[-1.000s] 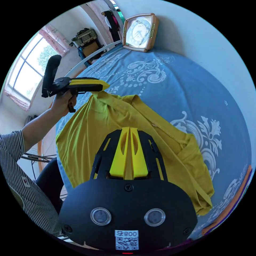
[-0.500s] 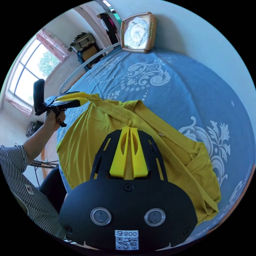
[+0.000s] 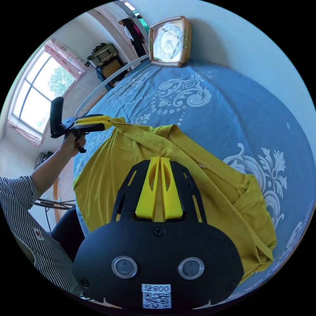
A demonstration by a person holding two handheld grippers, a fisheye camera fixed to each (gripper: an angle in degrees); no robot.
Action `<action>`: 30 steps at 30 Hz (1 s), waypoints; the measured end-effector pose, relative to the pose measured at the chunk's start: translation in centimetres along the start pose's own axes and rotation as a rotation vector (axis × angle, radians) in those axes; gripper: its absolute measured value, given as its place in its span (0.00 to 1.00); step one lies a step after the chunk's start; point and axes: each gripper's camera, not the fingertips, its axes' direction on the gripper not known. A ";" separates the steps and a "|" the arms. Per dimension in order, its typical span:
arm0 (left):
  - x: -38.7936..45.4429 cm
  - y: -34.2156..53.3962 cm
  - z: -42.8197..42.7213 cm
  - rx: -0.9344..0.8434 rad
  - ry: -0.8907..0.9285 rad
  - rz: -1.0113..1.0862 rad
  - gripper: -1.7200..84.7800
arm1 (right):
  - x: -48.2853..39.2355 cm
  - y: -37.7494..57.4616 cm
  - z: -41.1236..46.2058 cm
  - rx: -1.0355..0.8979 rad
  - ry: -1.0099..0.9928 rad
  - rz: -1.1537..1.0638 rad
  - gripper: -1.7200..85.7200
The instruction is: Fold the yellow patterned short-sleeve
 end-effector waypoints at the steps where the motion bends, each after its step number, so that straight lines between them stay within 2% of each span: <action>1: 0.2 -0.6 0.0 0.011 -0.001 -0.010 0.06 | -0.4 0.8 0.1 0.013 -0.009 -0.006 0.02; 6: 1.2 -4.1 -0.2 0.038 -0.051 -0.019 0.04 | -3.0 4.1 1.5 0.049 -0.029 -0.057 0.02; 12: 0.6 -8.0 3.0 -0.105 -0.091 -0.160 0.05 | -3.3 8.0 7.1 -0.042 0.017 -0.055 0.02; 18: 2.5 -8.5 0.9 0.064 0.011 -0.230 0.09 | -0.2 16.9 3.6 0.086 -0.028 0.027 0.02; 21: 5.6 -9.1 0.4 0.095 0.112 -0.148 0.11 | 2.7 25.0 -0.1 0.154 0.079 0.118 0.03; 25: 12.9 -11.8 2.1 0.032 0.254 0.053 0.11 | 8.5 37.1 -4.3 0.167 0.302 0.325 0.04; 30: 22.8 -16.7 5.8 -0.046 0.329 0.286 0.12 | 13.6 46.3 -6.7 0.187 0.401 0.503 0.07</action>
